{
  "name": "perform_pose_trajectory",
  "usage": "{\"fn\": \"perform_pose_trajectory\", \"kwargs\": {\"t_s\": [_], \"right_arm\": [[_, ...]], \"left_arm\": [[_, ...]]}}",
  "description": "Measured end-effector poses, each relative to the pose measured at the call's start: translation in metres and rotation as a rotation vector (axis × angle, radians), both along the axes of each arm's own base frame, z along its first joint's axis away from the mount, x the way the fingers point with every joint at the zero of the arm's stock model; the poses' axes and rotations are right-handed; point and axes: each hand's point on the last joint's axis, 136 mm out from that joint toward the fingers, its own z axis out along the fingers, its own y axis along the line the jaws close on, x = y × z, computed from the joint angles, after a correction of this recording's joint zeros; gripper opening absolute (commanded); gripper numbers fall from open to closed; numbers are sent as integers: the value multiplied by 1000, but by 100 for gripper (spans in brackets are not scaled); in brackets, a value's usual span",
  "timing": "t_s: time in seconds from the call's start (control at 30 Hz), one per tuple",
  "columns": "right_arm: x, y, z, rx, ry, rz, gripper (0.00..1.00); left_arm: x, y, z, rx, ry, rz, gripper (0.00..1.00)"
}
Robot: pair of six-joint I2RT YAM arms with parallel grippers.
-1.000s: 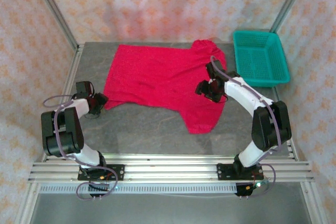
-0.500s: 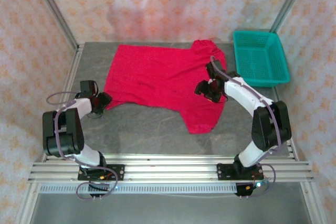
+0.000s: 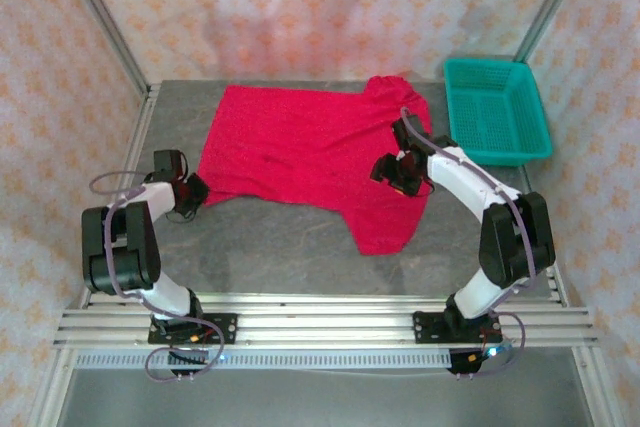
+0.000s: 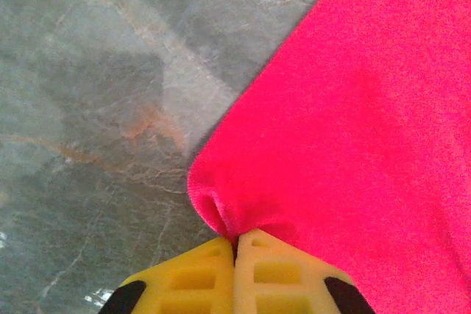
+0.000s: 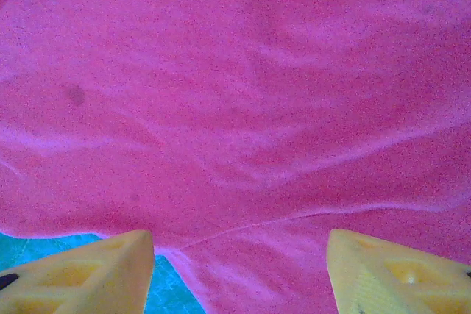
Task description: Fold the inside-out t-shirt
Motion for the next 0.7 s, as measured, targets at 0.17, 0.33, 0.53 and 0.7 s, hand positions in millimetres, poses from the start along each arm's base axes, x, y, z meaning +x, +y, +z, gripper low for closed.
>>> {"fn": "perform_pose_trajectory", "kwargs": {"t_s": [0.17,0.33,0.53,0.7], "right_arm": [[-24,-14,-2,-52,45,3,59],[-93,-34,-14,-94,120,-1,59],[-144,-35,-51,-82,223,-13,60],[-130,-24,-76,-54,230,-56,13]], "left_arm": [[10,3,50,72,-74,-18,0],[23,-6,111,129,-197,-47,0],[25,-12,128,140,-207,-62,0],[18,-15,122,133,-173,-69,0]]}}
